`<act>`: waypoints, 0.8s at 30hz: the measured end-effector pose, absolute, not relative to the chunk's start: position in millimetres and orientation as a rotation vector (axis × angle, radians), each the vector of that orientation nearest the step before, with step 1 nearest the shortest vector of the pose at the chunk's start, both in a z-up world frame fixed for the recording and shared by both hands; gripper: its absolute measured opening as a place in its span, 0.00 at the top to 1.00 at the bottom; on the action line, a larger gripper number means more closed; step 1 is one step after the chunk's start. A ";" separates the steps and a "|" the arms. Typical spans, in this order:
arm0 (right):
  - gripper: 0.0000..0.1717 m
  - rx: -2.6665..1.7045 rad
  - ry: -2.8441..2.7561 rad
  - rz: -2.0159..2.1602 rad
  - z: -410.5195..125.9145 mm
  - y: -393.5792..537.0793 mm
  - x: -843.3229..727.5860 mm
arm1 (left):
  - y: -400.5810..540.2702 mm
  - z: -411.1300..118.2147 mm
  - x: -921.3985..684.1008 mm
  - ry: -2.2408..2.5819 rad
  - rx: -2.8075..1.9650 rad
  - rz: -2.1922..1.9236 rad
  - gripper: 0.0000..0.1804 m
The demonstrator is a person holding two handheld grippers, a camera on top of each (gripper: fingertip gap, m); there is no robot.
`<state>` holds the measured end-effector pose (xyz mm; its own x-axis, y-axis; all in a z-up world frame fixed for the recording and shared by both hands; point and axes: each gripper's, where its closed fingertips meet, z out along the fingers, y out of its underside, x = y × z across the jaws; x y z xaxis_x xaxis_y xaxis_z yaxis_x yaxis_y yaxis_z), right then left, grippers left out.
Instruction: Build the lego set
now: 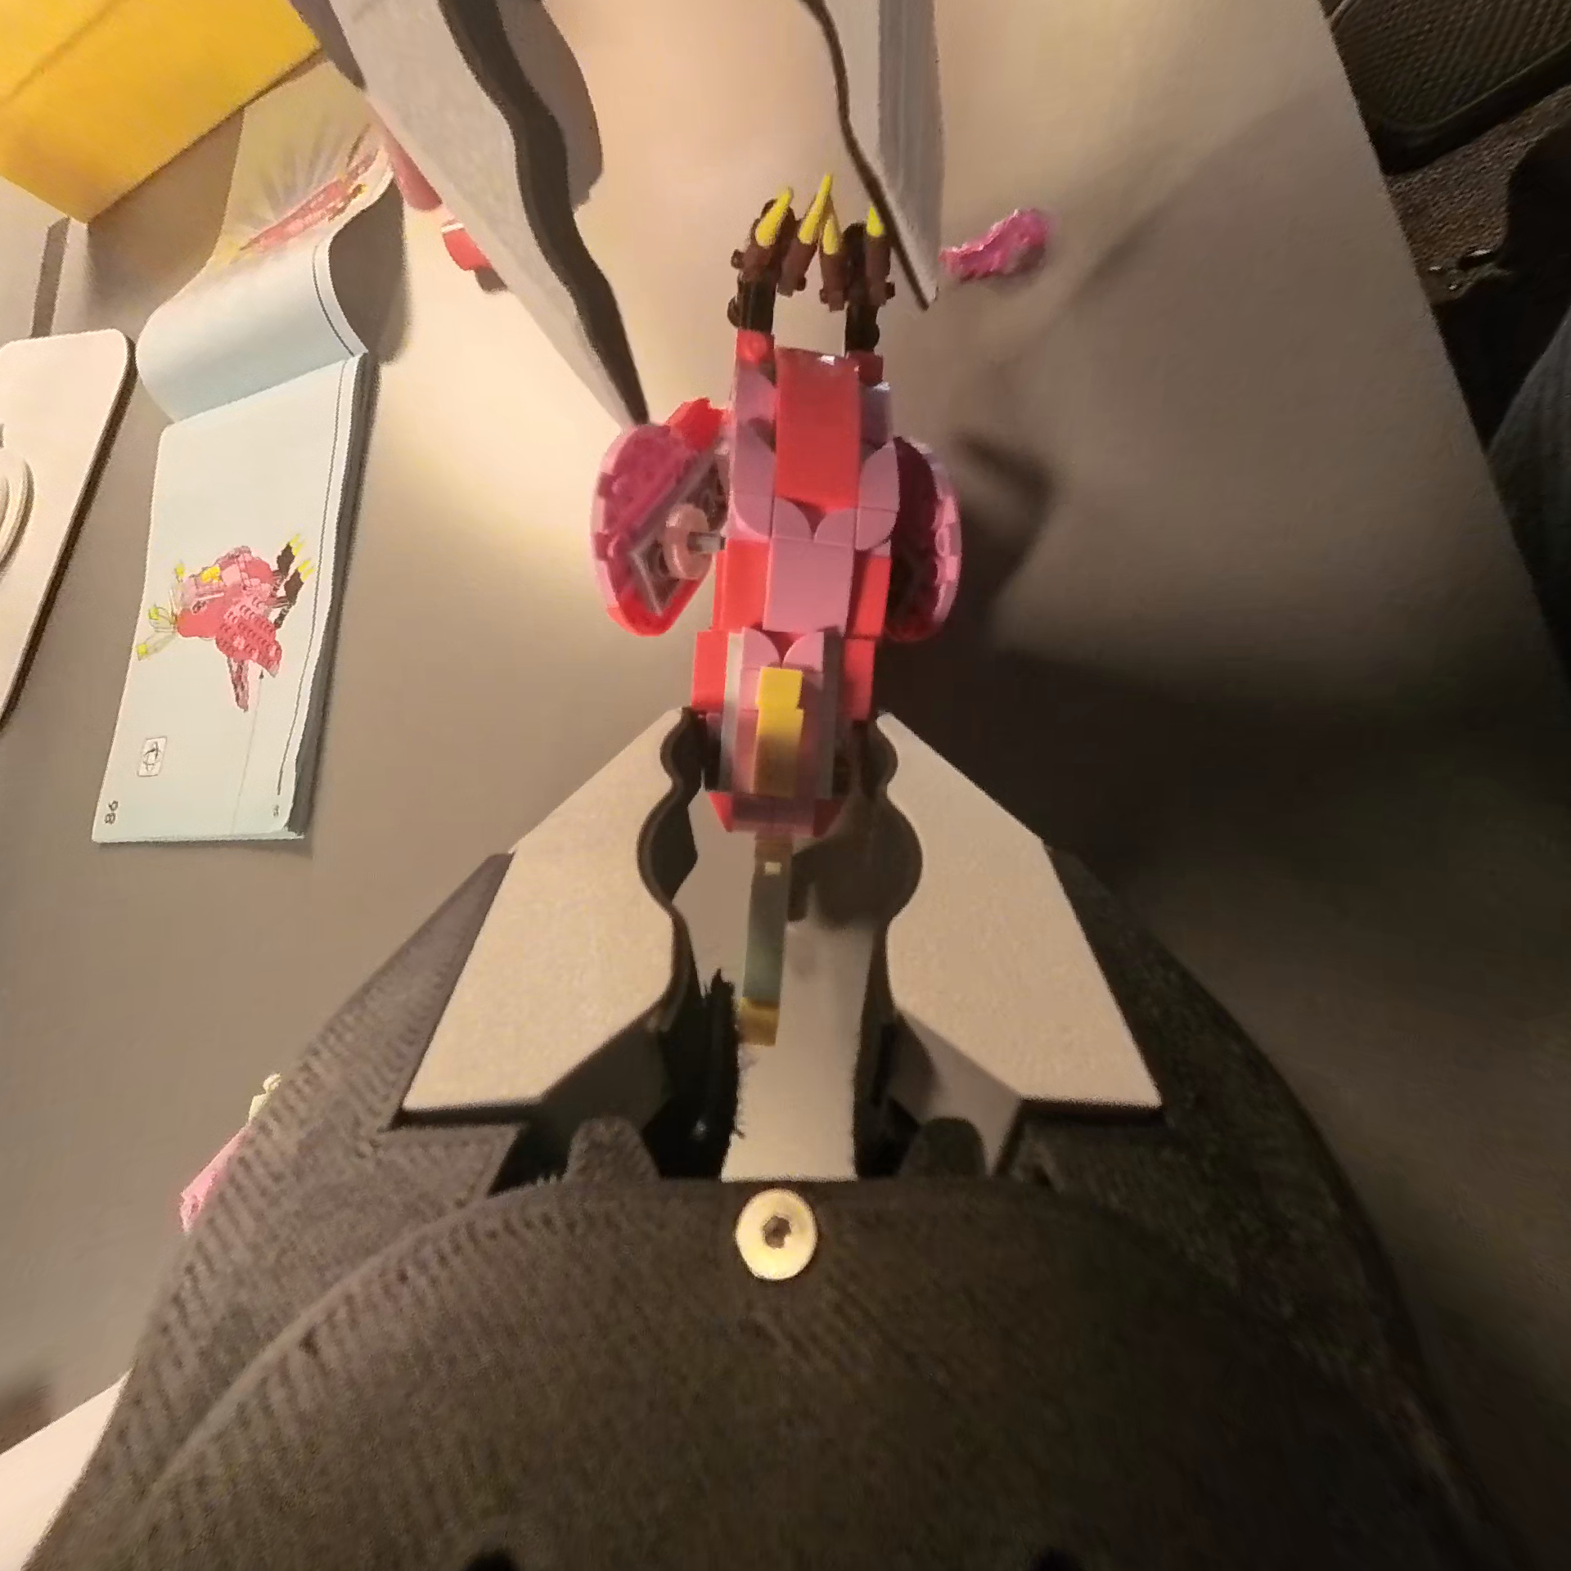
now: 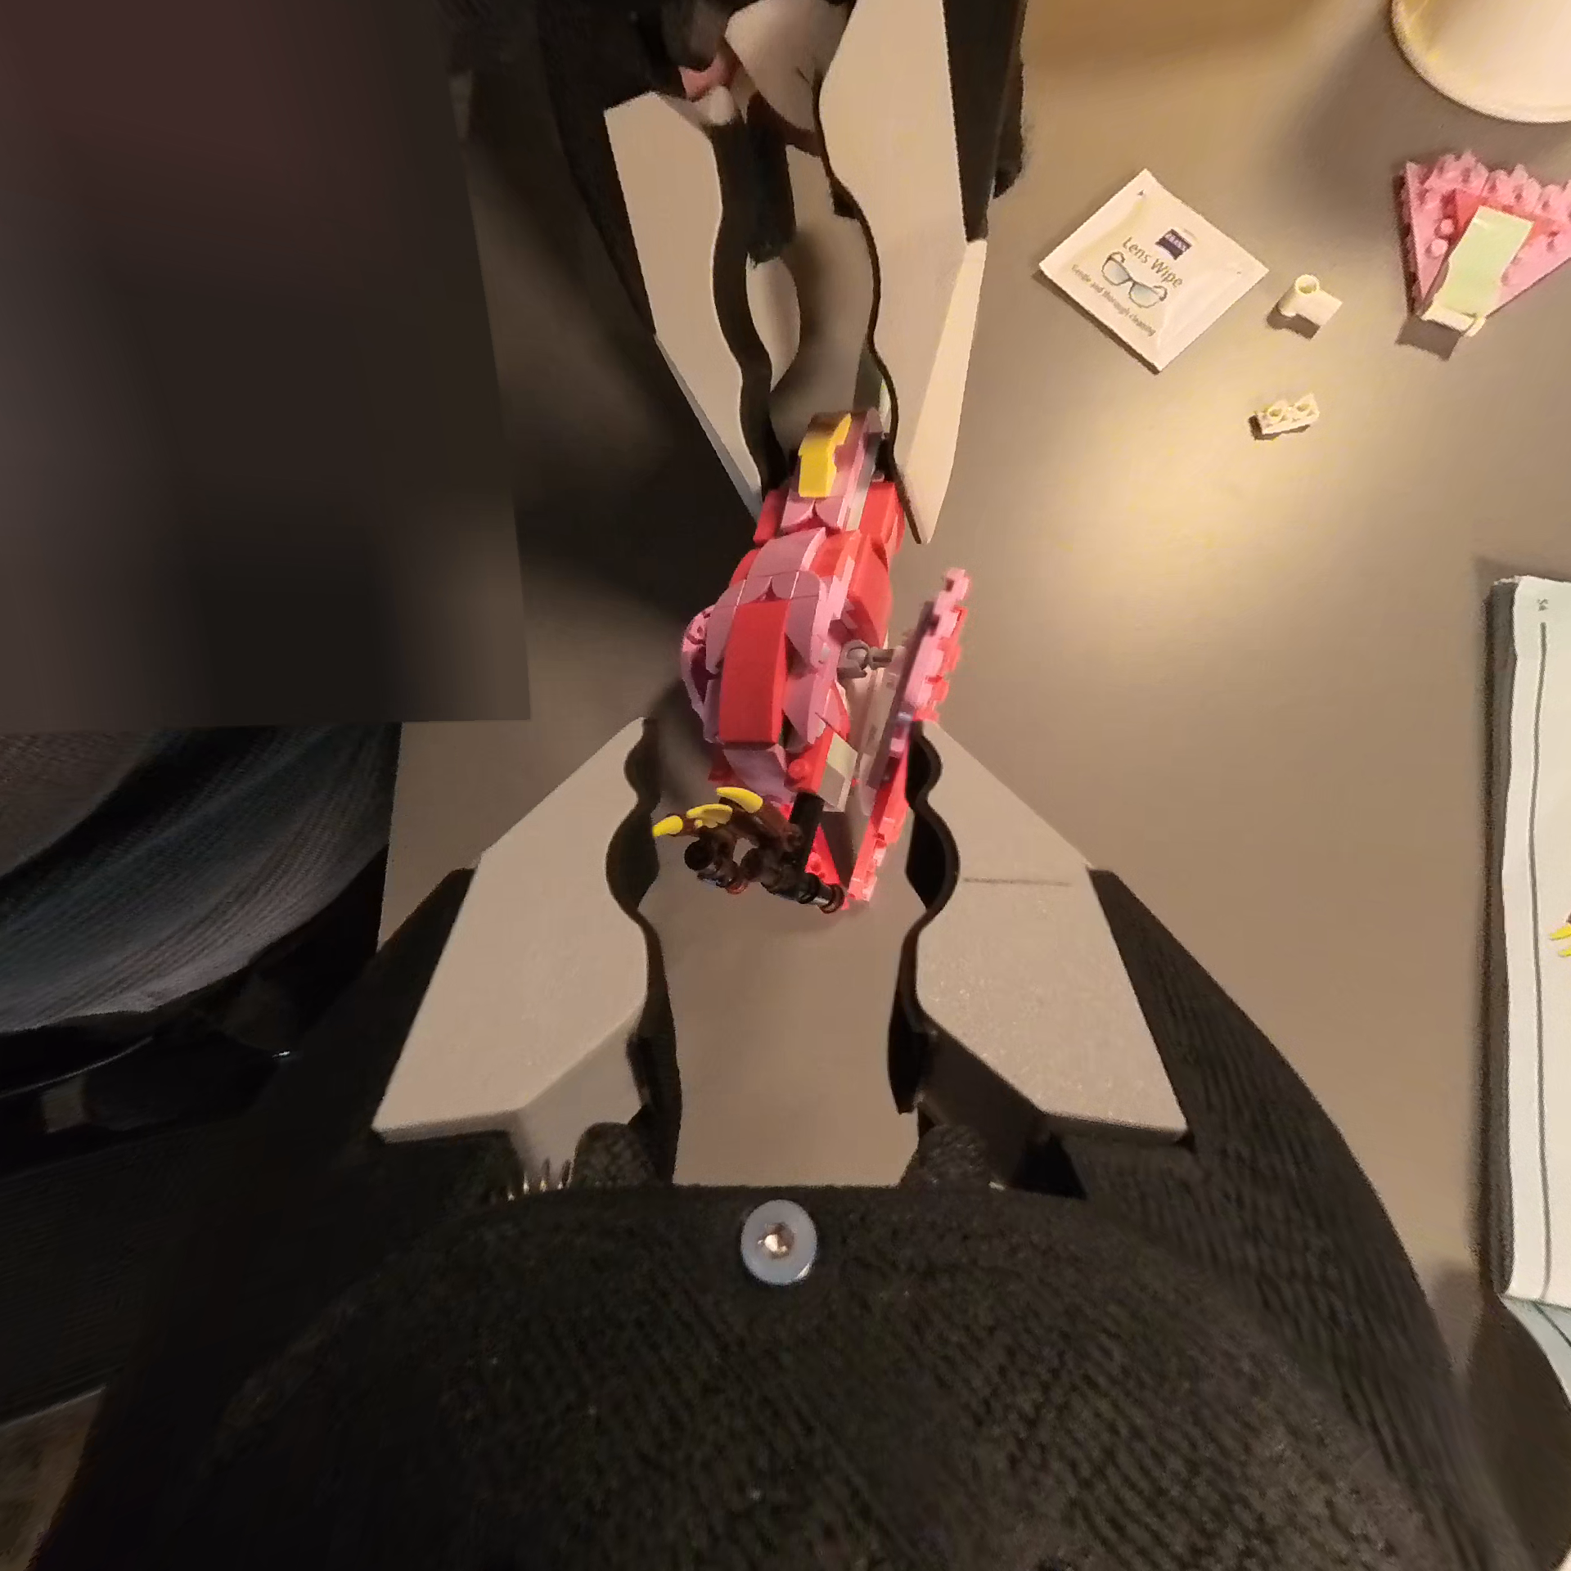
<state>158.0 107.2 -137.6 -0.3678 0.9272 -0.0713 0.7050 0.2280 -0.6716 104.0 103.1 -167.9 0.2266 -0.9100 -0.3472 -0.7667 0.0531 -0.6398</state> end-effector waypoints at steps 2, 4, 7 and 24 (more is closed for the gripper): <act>0.65 -1.524 -2.160 0.886 -137.0 107.6 159.5 | 103.1 -167.8 104.0 1.566 -1.735 -0.236 0.80; 0.64 -1.531 -2.141 0.887 -134.9 108.1 159.6 | 103.0 -167.8 104.0 1.564 -1.736 -0.239 0.80; 0.63 -1.552 -2.097 0.895 -133.5 110.7 157.5 | 102.7 -167.8 104.1 1.564 -1.739 -0.244 0.80; 0.76 -1.834 -1.904 0.997 -149.3 156.2 142.2 | 87.5 -165.0 88.3 1.585 -1.804 -0.254 0.80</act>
